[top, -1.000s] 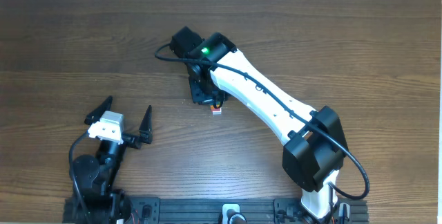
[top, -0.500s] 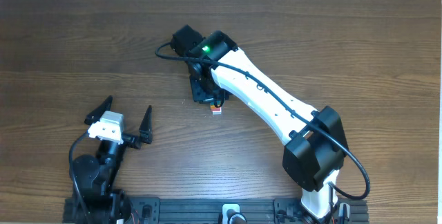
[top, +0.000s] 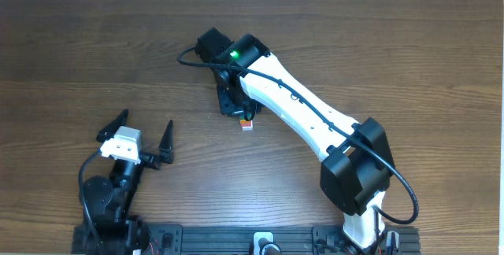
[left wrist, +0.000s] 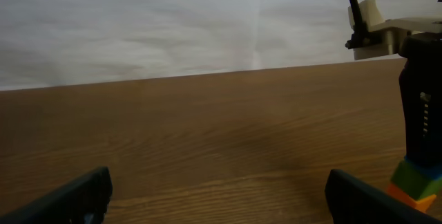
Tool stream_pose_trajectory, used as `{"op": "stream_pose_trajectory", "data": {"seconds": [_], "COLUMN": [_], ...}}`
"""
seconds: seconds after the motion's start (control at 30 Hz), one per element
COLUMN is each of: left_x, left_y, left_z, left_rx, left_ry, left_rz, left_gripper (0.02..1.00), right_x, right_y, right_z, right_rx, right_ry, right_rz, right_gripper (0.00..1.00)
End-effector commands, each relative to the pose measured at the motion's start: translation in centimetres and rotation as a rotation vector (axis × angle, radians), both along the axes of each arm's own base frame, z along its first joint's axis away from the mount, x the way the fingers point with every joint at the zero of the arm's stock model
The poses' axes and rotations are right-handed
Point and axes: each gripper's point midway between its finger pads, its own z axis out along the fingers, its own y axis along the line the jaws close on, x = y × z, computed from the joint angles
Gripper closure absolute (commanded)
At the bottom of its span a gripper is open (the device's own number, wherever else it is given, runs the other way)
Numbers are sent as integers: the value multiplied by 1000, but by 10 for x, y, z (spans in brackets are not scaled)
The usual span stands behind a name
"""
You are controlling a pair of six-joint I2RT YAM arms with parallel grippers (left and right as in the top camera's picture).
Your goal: Stack Cubes
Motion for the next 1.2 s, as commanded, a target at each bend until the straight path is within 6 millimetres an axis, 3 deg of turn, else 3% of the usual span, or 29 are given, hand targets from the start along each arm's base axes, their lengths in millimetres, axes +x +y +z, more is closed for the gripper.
{"op": "stream_pose_trajectory", "data": {"seconds": [0.03, 0.53, 0.7, 0.93, 1.1, 1.2], "left_x": [1, 1, 1, 1, 1, 1], "left_y": [3, 3, 3, 3, 3, 3], "left_z": [-1, -1, -1, -1, -1, -1], "left_rx": [17, 17, 17, 17, 17, 17], "left_ry": [-9, -9, -9, -9, -9, -9], "left_rz": [13, 13, 13, 13, 13, 13], "left_gripper": [18, 18, 20, 18, 18, 18], "right_x": [10, 11, 11, 10, 10, 10], "right_y": [-1, 0, -1, -2, -2, -2], "right_z": [1, -8, -8, -8, -8, -8], "right_rx": [-10, -23, -25, -28, -28, -27], "right_ry": [-28, -13, -10, -8, -7, -9], "right_rz": [-10, -12, -12, -12, -12, -13], "right_gripper": [991, 974, 807, 500, 367, 95]}}
